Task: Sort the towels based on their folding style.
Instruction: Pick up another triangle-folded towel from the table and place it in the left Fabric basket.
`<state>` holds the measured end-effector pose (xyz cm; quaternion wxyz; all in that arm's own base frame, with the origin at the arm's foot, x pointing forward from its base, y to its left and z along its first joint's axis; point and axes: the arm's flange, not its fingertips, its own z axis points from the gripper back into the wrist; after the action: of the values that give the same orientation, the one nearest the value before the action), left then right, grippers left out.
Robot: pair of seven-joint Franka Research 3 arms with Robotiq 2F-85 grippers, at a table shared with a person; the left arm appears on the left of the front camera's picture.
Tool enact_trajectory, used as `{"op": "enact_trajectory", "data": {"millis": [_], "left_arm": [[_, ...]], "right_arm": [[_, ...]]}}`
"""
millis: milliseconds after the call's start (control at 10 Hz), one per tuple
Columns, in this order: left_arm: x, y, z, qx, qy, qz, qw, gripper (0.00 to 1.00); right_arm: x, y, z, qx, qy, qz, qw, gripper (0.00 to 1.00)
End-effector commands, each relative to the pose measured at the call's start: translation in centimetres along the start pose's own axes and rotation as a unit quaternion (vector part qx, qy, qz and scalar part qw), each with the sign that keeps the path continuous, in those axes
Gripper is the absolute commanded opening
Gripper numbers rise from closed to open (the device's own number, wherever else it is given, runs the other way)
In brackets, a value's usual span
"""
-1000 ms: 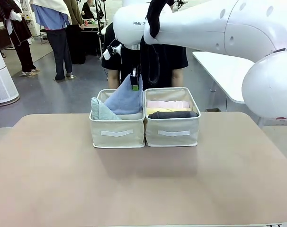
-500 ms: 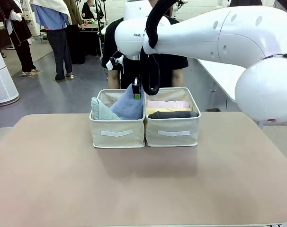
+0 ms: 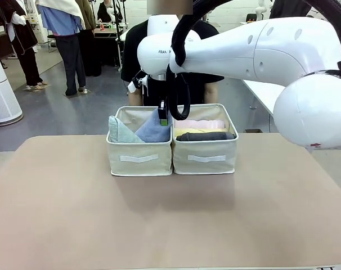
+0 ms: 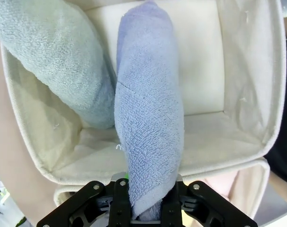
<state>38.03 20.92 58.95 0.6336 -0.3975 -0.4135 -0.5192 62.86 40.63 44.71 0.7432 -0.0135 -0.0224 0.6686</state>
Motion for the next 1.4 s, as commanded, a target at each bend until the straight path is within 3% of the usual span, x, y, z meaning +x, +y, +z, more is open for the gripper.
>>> {"op": "enact_trajectory", "data": {"millis": [0,100,200,400,1300], "left_arm": [[-0.13,-0.18,0.01,-0.001,-0.004,-0.010,1.000,1.00],[-0.13,-0.18,0.01,-0.001,-0.004,-0.010,1.000,1.00],[-0.13,-0.18,0.01,-0.001,-0.004,-0.010,1.000,1.00],[-0.13,-0.18,0.01,-0.001,-0.004,-0.010,1.000,1.00],[-0.13,-0.18,0.01,-0.001,-0.004,-0.010,1.000,1.00]], "right_arm": [[-0.02,-0.88,-0.37,0.020,0.002,0.016,1.000,0.19],[0.02,-0.91,-0.63,0.021,0.003,0.018,1.000,0.19],[0.03,-0.86,-0.60,0.020,0.002,0.018,1.000,0.54],[-0.02,-0.57,-0.08,0.010,-0.008,0.022,1.000,1.00],[-0.21,-0.45,0.10,0.014,-0.009,0.021,1.000,1.00]]}}
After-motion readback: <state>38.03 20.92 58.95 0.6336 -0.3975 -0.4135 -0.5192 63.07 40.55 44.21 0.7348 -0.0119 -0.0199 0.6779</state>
